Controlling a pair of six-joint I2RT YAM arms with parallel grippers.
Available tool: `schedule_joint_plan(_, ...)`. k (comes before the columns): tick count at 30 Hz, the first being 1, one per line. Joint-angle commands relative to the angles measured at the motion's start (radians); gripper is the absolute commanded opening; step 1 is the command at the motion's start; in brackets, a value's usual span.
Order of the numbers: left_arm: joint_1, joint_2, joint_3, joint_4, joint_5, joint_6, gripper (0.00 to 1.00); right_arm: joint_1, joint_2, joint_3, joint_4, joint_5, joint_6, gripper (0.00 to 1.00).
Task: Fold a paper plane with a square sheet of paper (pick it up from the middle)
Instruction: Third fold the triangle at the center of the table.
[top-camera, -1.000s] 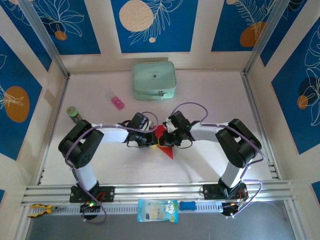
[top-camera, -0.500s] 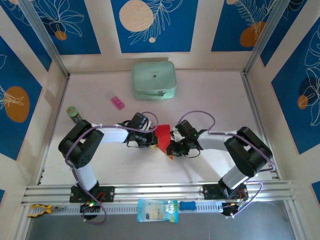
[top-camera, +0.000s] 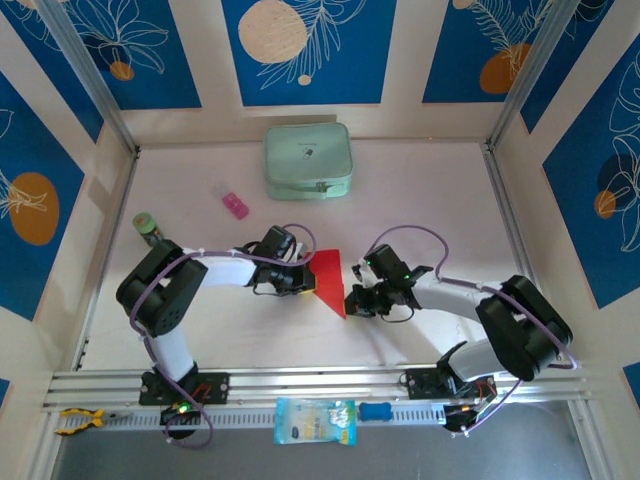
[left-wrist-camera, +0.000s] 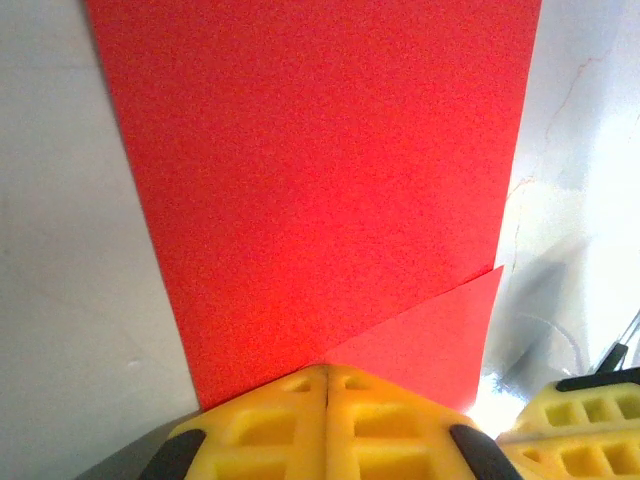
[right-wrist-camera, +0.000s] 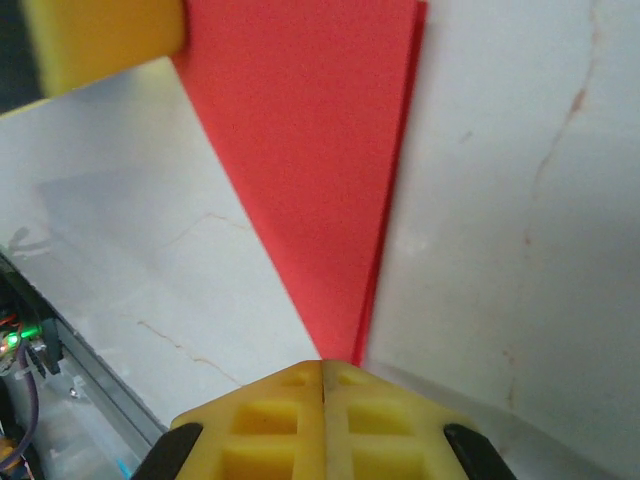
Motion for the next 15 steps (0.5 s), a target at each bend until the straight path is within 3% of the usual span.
schedule_joint_plan(1,0.013,0.005,-0.036,-0.061,-0.056,0.000,0.03,0.003,-0.001,0.032,-0.005,-0.060,-0.011,0.04)
schedule_joint_plan(5,0.014,0.008,-0.037,-0.060,-0.057,-0.002,0.03,0.018,0.076,0.073,0.022,-0.102,-0.011,0.05)
schedule_joint_plan(9,0.013,0.002,-0.039,-0.064,-0.062,-0.003,0.03,0.023,0.133,0.078,-0.030,-0.060,0.000,0.05)
schedule_joint_plan(15,0.014,-0.018,-0.069,-0.028,-0.080,-0.031,0.03,0.017,0.055,-0.001,-0.088,0.016,0.049,0.04)
